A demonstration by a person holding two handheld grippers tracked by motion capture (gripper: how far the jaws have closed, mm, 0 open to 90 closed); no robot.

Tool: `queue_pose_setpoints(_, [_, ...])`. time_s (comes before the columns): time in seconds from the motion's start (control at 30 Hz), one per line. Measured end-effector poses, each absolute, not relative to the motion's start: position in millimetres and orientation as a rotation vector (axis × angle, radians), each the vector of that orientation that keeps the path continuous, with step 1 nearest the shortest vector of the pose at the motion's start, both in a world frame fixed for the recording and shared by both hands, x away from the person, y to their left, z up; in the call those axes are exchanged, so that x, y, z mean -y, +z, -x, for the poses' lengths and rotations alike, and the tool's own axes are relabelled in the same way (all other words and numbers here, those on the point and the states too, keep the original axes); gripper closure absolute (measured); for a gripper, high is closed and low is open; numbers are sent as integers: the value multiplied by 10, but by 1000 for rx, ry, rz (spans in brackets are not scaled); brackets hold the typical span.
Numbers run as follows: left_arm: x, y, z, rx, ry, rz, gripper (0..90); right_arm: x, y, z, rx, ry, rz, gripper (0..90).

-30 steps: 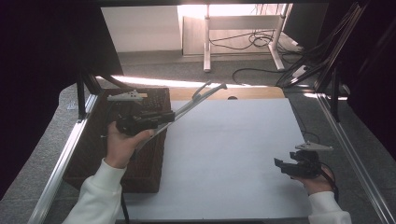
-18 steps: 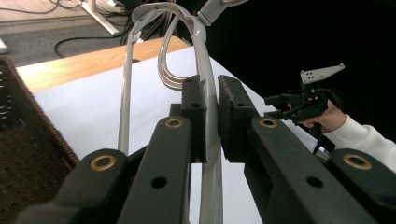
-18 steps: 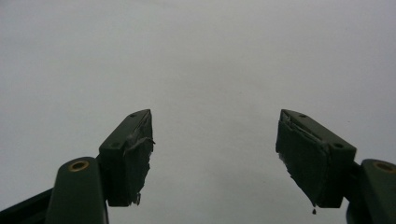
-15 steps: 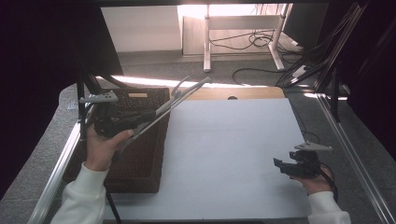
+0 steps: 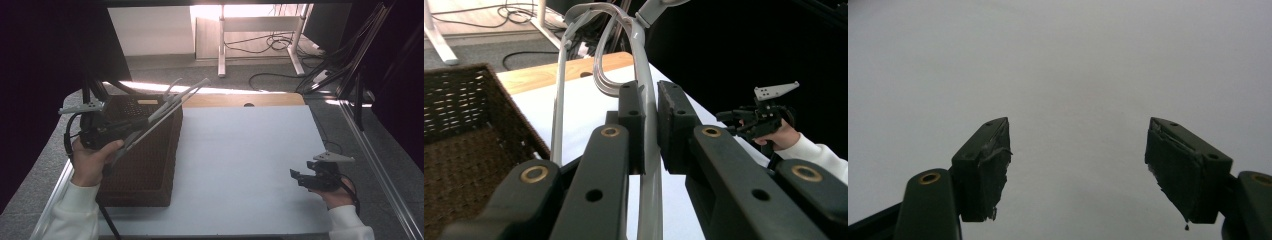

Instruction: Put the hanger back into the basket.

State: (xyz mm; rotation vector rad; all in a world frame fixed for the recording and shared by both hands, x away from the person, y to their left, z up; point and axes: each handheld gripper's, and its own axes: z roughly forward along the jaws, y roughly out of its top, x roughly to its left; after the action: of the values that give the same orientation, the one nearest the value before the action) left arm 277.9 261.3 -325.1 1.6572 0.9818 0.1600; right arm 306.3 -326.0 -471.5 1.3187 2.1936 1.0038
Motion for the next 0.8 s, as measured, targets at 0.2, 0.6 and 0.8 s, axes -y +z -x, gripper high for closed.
queue_pose_setpoints(0.2, [-2724,-3261,-2742,-998,169,-1646,826,3236,-4702,-3053,-2202,1023,-1298,262])
queue_pose_setpoints(0.6, [-2993,-3380,-2721,-1029,179,-1631,826,3235,-4725,-3058,-2214,1007,-1307,262])
queue_pose_setpoints(0.8, [-3200,-3521,-2718,-1043,172,-1628,826,3248,-4736,-3060,-2214,998,-1314,262])
